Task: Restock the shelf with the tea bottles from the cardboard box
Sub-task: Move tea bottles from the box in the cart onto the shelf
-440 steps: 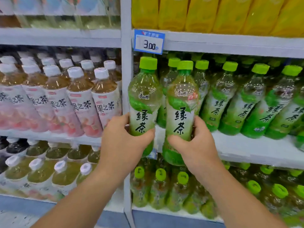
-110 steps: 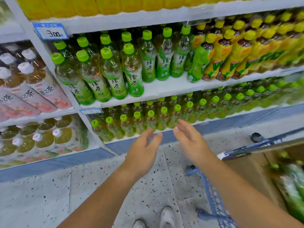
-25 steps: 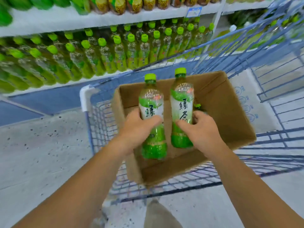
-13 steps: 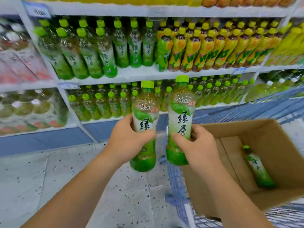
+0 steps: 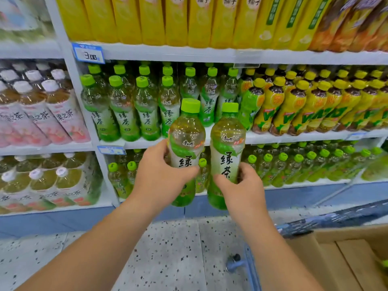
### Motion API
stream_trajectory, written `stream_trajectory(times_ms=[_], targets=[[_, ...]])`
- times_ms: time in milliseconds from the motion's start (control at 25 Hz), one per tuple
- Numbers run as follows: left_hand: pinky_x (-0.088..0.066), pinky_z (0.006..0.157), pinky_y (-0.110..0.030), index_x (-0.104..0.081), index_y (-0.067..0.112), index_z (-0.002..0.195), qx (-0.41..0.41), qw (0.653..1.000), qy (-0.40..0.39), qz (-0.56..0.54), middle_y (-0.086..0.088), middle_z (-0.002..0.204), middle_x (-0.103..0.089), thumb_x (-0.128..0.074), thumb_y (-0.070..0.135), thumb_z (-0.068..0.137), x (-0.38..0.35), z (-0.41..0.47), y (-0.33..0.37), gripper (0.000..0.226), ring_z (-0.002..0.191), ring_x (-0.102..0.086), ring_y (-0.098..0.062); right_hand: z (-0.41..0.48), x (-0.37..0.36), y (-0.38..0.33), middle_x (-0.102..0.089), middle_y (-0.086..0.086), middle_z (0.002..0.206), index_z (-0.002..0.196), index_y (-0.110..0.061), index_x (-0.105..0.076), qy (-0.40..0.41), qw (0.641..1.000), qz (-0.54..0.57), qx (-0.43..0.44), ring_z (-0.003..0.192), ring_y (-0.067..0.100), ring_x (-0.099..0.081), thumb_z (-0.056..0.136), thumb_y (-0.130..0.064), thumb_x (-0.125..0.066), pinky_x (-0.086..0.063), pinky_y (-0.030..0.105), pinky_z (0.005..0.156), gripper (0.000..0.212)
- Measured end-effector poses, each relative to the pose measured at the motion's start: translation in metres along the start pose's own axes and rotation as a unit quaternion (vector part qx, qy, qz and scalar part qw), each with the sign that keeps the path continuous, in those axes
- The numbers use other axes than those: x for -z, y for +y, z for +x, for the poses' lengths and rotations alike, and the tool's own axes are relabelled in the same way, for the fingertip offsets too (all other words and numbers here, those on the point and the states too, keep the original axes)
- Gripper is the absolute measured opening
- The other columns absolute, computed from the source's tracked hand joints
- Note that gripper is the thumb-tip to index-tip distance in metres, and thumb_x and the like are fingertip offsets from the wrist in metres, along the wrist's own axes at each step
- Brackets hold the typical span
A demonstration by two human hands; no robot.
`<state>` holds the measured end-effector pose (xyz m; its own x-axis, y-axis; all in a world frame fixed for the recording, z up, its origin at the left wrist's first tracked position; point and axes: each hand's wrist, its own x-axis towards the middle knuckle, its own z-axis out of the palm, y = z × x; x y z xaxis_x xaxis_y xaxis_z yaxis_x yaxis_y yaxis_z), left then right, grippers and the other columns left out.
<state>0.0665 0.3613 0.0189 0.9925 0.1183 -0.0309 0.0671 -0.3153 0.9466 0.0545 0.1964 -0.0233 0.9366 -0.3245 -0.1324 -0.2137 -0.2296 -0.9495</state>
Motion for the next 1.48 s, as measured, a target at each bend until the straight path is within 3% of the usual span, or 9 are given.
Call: stream_trajectory(times_ms=[80, 320, 480, 600, 720, 1000, 1120, 1280, 1480], targets=[[-0.053, 0.055, -0.014, -0.066, 0.030, 0.087, -0.003, 1.000, 0.006, 0.003, 0.015, 0.078, -0.073, -0.085, 0.013, 0.070, -0.005, 0.025, 0.000, 0.030, 0.067, -0.066, 0.002, 0.026, -0.008, 0.001, -0.069, -0.012, 0.086, 0.100, -0.027, -0.064, 0.010, 1.000, 0.009, -0.006, 0.074, 0.000, -0.064, 0.079, -0.020, -0.075, -0.046, 0.020, 0.058, 0.024], [-0.056, 0.059, -0.036, -0.066, 0.022, 0.088, -0.036, 0.998, 0.052, 0.020, 0.002, 0.076, -0.072, -0.081, 0.012, 0.072, -0.042, 0.105, -0.022, 0.023, 0.069, -0.067, -0.017, 0.109, -0.031, 0.016, -0.069, -0.008, 0.081, 0.096, -0.026, -0.064, 0.030, 0.999, 0.042, 0.004, 0.065, 0.002, -0.063, 0.078, -0.017, -0.072, -0.045, 0.019, 0.051, 0.021], [-0.045, 0.053, -0.012, -0.066, 0.026, 0.089, -0.105, 0.990, 0.089, -0.004, 0.009, 0.077, -0.069, -0.078, 0.009, 0.075, -0.069, 0.151, -0.047, 0.025, 0.062, -0.060, 0.001, 0.167, -0.063, 0.023, -0.070, -0.004, 0.078, 0.091, -0.022, -0.063, 0.057, 0.995, 0.071, 0.051, 0.063, 0.007, -0.063, 0.077, -0.016, -0.071, -0.050, 0.022, 0.052, 0.018], [-0.048, 0.064, -0.009, -0.065, 0.035, 0.097, -0.160, 0.980, 0.113, -0.021, 0.014, 0.087, -0.070, -0.078, 0.014, 0.079, -0.086, 0.175, -0.062, 0.030, 0.078, -0.064, 0.004, 0.198, -0.078, 0.028, -0.071, -0.006, 0.080, 0.092, -0.022, -0.063, 0.044, 0.989, 0.091, 0.104, 0.065, 0.005, -0.065, 0.078, -0.014, -0.071, -0.050, 0.017, 0.053, 0.018], [-0.055, 0.084, -0.031, -0.061, 0.039, 0.111, -0.207, 0.968, 0.143, -0.014, 0.014, 0.102, -0.067, -0.076, 0.022, 0.080, -0.105, 0.197, -0.074, 0.038, 0.097, -0.063, -0.006, 0.227, -0.082, 0.040, -0.072, -0.005, 0.085, 0.095, -0.022, -0.064, 0.052, 0.980, 0.110, 0.157, 0.069, 0.004, -0.067, 0.079, -0.013, -0.071, -0.052, 0.017, 0.056, 0.020], [-0.052, 0.093, -0.038, -0.056, 0.030, 0.115, -0.271, 0.936, 0.221, -0.042, 0.009, 0.108, -0.062, -0.072, 0.020, 0.086, -0.128, 0.227, -0.092, 0.035, 0.104, -0.060, -0.013, 0.261, -0.098, 0.064, -0.073, -0.010, 0.091, 0.105, -0.025, -0.064, 0.035, 0.962, 0.120, 0.242, 0.075, -0.004, -0.067, 0.081, -0.018, -0.074, -0.054, 0.014, 0.062, 0.027], [-0.052, 0.091, -0.036, -0.053, 0.027, 0.119, -0.285, 0.930, 0.229, -0.033, 0.011, 0.109, -0.062, -0.072, 0.021, 0.088, -0.129, 0.231, -0.101, 0.037, 0.103, -0.060, -0.011, 0.266, -0.104, 0.081, -0.070, -0.015, 0.102, 0.115, -0.031, -0.062, 0.021, 0.954, 0.108, 0.277, 0.089, -0.006, -0.066, 0.085, -0.033, -0.073, -0.055, 0.015, 0.075, 0.032], [-0.042, 0.062, -0.010, -0.050, 0.020, 0.117, -0.259, 0.935, 0.240, -0.015, 0.018, 0.094, -0.059, -0.075, 0.019, 0.088, -0.130, 0.234, -0.116, 0.039, 0.082, -0.060, 0.001, 0.273, -0.109, 0.092, -0.056, -0.013, 0.120, 0.128, -0.035, -0.054, 0.028, 0.948, 0.078, 0.306, 0.109, 0.001, -0.057, 0.086, -0.051, -0.067, -0.052, 0.031, 0.096, 0.048], [-0.057, 0.082, -0.031, -0.056, 0.012, 0.127, -0.216, 0.931, 0.253, 0.151, 0.001, 0.109, -0.069, -0.075, 0.030, 0.086, -0.131, 0.227, -0.121, 0.048, 0.102, -0.066, -0.019, 0.272, -0.100, 0.089, -0.046, -0.007, 0.134, 0.147, -0.026, -0.040, 0.032, 0.958, 0.039, 0.284, 0.125, 0.011, -0.048, 0.087, -0.054, -0.063, -0.044, 0.035, 0.105, 0.070]])
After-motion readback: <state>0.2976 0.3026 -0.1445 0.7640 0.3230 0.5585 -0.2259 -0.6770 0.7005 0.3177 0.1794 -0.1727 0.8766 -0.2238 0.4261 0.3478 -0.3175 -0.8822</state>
